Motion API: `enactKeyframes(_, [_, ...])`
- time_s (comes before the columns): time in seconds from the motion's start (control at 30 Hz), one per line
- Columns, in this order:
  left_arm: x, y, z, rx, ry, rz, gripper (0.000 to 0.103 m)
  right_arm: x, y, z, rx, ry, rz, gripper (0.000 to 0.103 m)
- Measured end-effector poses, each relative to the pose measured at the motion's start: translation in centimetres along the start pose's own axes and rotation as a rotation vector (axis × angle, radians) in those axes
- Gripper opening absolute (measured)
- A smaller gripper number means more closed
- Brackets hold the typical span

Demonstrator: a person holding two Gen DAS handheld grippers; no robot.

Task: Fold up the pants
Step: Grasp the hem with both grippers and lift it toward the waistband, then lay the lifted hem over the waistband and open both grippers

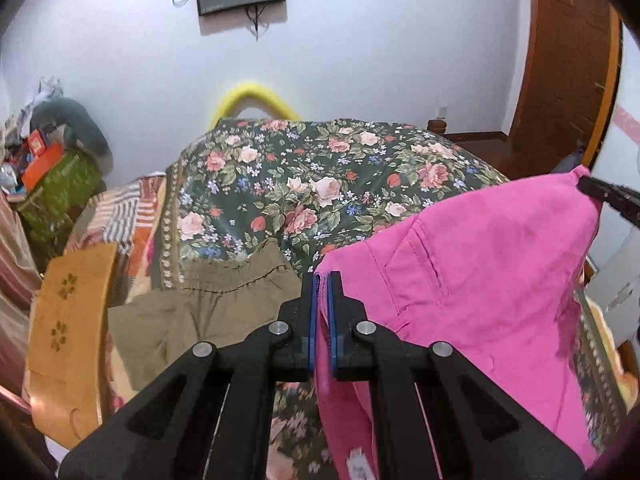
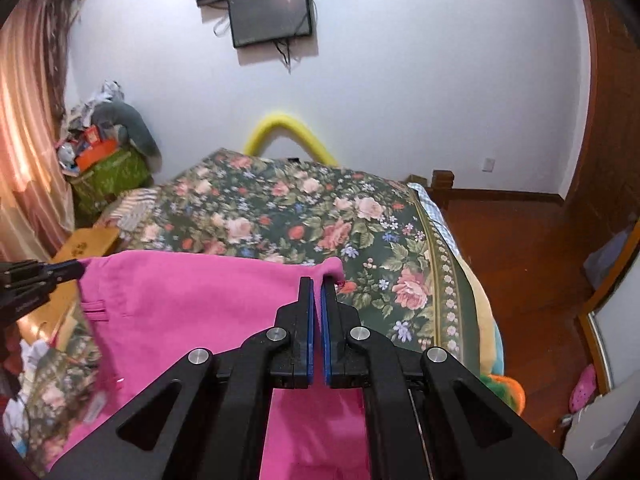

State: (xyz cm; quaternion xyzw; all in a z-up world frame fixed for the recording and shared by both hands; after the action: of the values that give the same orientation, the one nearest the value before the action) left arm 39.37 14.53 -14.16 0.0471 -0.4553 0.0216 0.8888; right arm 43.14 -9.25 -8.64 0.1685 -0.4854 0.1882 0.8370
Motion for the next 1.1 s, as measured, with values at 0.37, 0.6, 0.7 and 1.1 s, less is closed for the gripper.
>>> enactKeyframes(0.37, [-6.1, -2.3, 7.8, 0.041, -0.042, -0.075, 0.005, -6.1, 1.4, 7.6, 0.050, 0.033, -0.027, 0.002])
enactKeyframes(0.6, [-11.5, -4.7, 11.6, 0.029, -0.023, -0.178, 0.005, -11.5, 2.9, 11.0, 0.057, 0.101, -0.033, 0.002])
enactKeyframes(0.7, [-14.6, -5.4, 11.7, 0.016, 0.041, -0.199, 0.005, -14.2, 3.8, 11.2, 0.054, 0.158, -0.025, 0.002])
enactKeyframes(1.1, [-21.0, -3.9, 12.6, -0.015, 0.183, -0.135, 0.005, -21.9, 4.3, 12.4, 0.034, 0.295, -0.039, 0.003])
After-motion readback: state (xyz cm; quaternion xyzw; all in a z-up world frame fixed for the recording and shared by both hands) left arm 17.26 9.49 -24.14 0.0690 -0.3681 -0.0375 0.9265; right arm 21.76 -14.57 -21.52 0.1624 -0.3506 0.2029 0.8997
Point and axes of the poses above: each gripper's, at about its wrist camera, not at the fingertips, and z roughly against the way its jaws point, y to its left, x to its top, the point moved 1 cm from there along -z, roughly the way its jaws point, and after that the axes turned 9 degrees about -y, right-handed, at the moved point
